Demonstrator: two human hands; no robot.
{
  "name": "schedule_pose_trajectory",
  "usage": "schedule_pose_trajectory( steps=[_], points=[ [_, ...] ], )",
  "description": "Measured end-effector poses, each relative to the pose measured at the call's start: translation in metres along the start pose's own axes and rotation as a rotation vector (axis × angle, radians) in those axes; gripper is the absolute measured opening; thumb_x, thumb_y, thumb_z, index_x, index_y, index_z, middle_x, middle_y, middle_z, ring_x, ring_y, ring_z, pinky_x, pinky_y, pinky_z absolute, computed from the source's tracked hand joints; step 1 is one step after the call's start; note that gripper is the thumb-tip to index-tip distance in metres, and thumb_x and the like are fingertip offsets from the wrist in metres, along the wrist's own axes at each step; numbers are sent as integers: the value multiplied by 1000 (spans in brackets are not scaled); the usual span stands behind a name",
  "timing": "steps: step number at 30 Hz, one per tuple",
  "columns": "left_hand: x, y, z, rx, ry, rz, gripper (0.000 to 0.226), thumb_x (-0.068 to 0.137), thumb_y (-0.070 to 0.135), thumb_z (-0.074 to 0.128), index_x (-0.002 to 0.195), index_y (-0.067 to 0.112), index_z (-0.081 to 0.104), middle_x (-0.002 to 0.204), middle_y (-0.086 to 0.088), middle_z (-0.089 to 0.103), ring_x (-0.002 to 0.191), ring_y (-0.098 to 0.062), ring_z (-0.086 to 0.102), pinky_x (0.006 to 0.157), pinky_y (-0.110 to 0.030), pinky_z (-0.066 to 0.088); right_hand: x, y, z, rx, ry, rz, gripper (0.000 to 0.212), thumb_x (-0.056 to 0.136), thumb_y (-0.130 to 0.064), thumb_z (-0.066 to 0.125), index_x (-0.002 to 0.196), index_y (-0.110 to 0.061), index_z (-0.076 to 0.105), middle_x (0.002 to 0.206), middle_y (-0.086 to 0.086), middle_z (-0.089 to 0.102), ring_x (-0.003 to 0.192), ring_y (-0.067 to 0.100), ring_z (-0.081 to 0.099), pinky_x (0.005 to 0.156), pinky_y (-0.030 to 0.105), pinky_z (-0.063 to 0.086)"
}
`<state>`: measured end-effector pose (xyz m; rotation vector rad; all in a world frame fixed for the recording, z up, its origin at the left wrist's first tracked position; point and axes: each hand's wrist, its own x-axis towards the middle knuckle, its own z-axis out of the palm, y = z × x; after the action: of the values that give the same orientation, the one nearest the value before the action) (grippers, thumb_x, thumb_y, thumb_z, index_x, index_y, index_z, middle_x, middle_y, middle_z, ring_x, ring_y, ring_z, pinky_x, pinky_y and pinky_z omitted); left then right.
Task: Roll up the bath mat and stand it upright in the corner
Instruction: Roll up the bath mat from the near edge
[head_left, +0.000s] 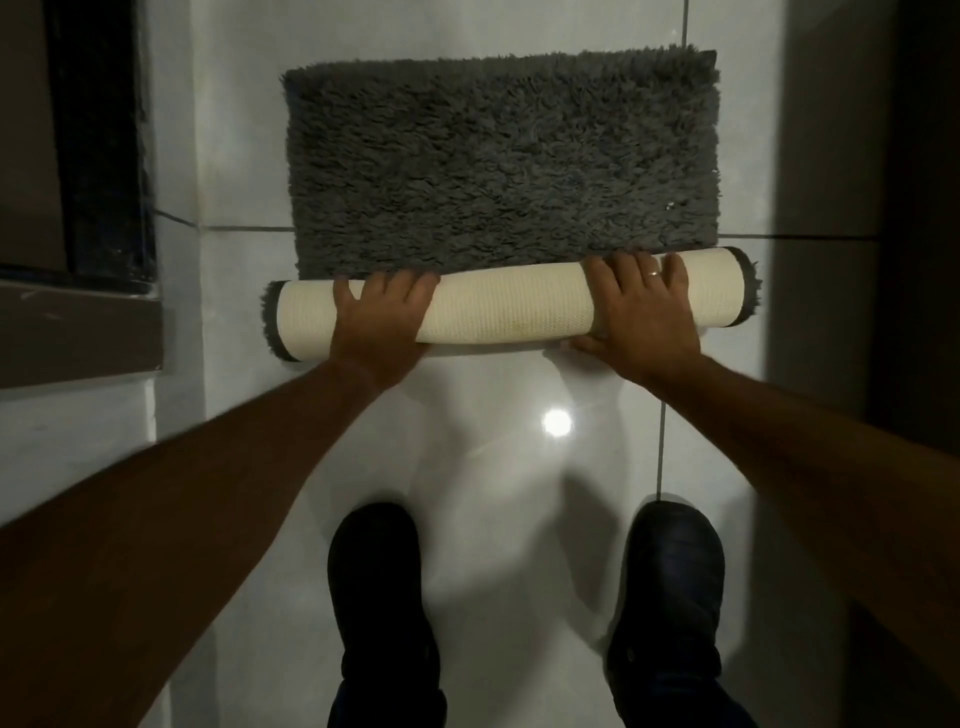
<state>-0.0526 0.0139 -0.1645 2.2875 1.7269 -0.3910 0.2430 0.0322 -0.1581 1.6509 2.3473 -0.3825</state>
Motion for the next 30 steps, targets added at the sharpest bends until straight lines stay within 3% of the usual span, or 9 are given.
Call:
schedule_pose_trajectory(
  steps=[3, 8, 11, 13, 17, 19, 23, 27, 30],
  points=[
    [-16, 5, -2, -80, -64, 16, 62, 74, 39, 78, 126, 15, 55, 118, -15, 65, 103, -39, 61, 90, -62, 45, -10, 8, -2, 39, -79, -78, 82, 72, -65, 70, 132, -14, 47, 126, 16, 59, 116, 39, 52, 105, 62, 33],
    [-46, 14, 9, -376, -629, -18, 80, 78, 46, 74, 142, 20, 34, 142, -10, 48, 127, -33, 47, 105, -56, 39, -44, 13, 1, 105, -305, -149, 94, 70, -80, 61, 143, -24, 37, 138, 10, 56, 124, 34, 51, 109, 59, 29],
    [-40, 9, 6, -482, -768, -17, 88, 76, 42, 78, 146, 21, 30, 149, -10, 42, 132, -31, 41, 110, -53, 35, -74, 3, 10, 75, -207, -130, 86, 86, -74, 44, 151, -19, 29, 154, 17, 38, 141, 38, 33, 112, 68, 21],
    [-35, 3, 1, -494, -701, -10, 95, 73, 43, 81, 149, 22, 28, 153, -9, 36, 137, -30, 35, 113, -53, 30, -87, -2, 17, 31, -124, -106, 75, 97, -64, 31, 154, -16, 27, 159, 18, 29, 147, 39, 22, 114, 68, 16],
    [-73, 4, 3, -302, -37, 11, 72, 84, 44, 63, 146, 21, 34, 147, -15, 41, 139, -35, 33, 114, -62, 20, -55, -1, 16, 24, -119, -58, 70, 100, -59, 14, 158, -19, 11, 165, 16, 10, 151, 36, 2, 116, 68, 3],
    [-100, 14, 12, -277, 127, 21, 63, 92, 42, 47, 147, 16, 32, 149, -20, 41, 141, -38, 33, 114, -64, 20, -22, 1, 8, 25, -101, -3, 71, 99, -61, 11, 158, -21, 8, 165, 16, 4, 151, 36, -1, 115, 69, -1],
    [-83, 25, 20, -104, -91, -53, 115, 72, 81, 46, 155, 11, 7, 163, -23, 8, 149, -42, 3, 113, -71, -2, 9, -6, -10, 57, 36, 59, 74, 98, -64, 18, 155, -18, 23, 164, 17, 14, 150, 38, 7, 114, 70, 1],
    [-24, 0, 4, -85, -126, -107, 133, 55, 83, 65, 154, 14, 9, 160, -21, 20, 147, -43, 16, 108, -78, 9, -4, -10, -13, 11, 34, -127, 99, 86, -81, 29, 155, -11, 21, 163, 20, 17, 150, 38, 9, 115, 69, 5],
    [4, -15, -10, -123, -146, -124, 138, 51, 83, 68, 154, 19, 1, 163, -16, 16, 148, -41, 11, 107, -78, 4, 11, -2, -18, -43, -38, -158, 115, 76, -82, 49, 156, -8, 14, 162, 23, 18, 149, 41, 11, 115, 68, 8]
  ],
)
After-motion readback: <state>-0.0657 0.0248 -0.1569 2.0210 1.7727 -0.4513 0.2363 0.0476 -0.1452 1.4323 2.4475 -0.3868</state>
